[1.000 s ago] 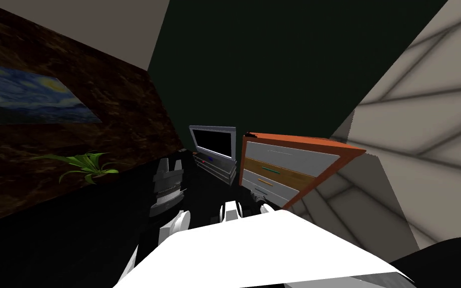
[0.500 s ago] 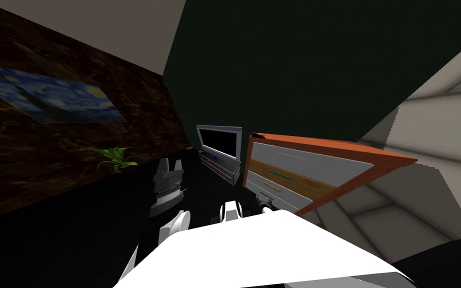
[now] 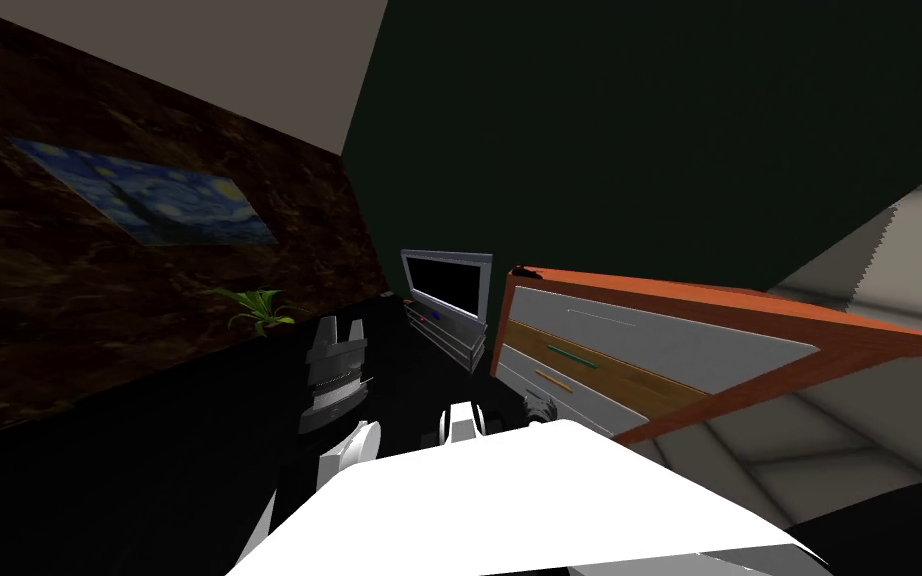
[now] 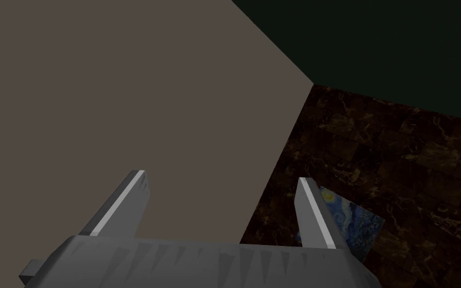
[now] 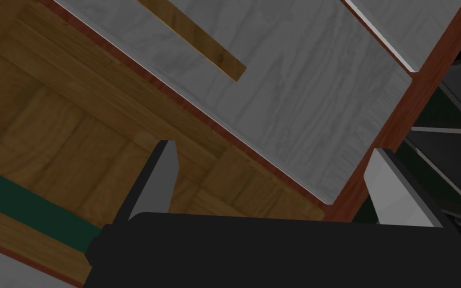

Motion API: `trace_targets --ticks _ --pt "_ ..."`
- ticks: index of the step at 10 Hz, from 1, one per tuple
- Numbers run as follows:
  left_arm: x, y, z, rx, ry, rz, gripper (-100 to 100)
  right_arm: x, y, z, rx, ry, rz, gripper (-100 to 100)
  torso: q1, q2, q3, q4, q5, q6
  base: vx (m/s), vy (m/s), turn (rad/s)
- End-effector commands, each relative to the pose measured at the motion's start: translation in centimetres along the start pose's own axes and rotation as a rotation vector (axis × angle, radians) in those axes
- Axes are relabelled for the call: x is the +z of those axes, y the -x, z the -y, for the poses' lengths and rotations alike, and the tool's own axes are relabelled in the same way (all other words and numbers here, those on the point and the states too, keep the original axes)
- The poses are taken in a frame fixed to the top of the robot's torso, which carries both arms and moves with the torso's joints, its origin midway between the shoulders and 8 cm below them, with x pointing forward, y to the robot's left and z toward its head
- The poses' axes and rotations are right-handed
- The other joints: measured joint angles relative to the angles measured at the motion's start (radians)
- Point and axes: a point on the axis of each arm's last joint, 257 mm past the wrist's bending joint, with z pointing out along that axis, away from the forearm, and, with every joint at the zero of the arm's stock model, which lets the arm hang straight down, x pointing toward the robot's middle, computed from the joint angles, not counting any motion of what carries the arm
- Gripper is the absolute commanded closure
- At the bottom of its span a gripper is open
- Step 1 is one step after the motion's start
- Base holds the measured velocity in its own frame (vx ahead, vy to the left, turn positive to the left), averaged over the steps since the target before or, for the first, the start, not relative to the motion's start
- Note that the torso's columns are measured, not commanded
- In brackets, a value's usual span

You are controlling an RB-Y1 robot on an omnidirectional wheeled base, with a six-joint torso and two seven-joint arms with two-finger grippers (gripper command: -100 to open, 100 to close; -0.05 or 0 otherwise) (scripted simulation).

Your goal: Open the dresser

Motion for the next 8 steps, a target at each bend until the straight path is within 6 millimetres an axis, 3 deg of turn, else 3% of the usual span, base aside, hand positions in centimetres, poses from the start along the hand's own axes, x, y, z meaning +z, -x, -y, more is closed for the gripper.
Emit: trace_targets --ticks 1,4,5,6,7,8 --pt "0.0 0.0 0.0 0.0 0.0 0.0 0 0.5 -1.0 3.0 -0.122 -0.096 0.012 -100 0.0 0.0 0.0 0.0 0.0 0.001 0.034 0.005 0.155" --pt "0.0 0.0 0.0 0.0 0.0 0.0 0 0.6 -1.4 5.8 -0.2 -0.187 0.018 -100 0.0 -0.001 0.0 0.0 0.0 0.0 0.031 0.007 0.111" --pt "0.0 0.0 0.0 0.0 0.0 0.0 0 0.9 -1.6 7.6 -0.274 -0.239 0.033 -100 0.0 0.0 0.0 0.0 0.0 0.001 0.035 0.007 0.137" --pt "0.0 0.0 0.0 0.0 0.0 0.0 0 0.8 -1.6 8.0 -0.274 -0.253 0.03 -100 0.0 0.0 0.0 0.0 0.0 0.0 0.032 0.005 0.072" --pt "0.0 0.0 0.0 0.0 0.0 0.0 0 0.9 -1.7 9.8 -0.344 -0.305 0.046 -100 -0.001 0.0 0.0 0.0 0.0 0.001 0.033 0.004 0.136" --pt "0.0 0.0 0.0 0.0 0.0 0.0 0 0.8 -1.7 10.0 -0.343 -0.317 0.045 -100 0.0 0.0 0.0 0.0 0.0 0.0 0.029 -0.005 0.06"
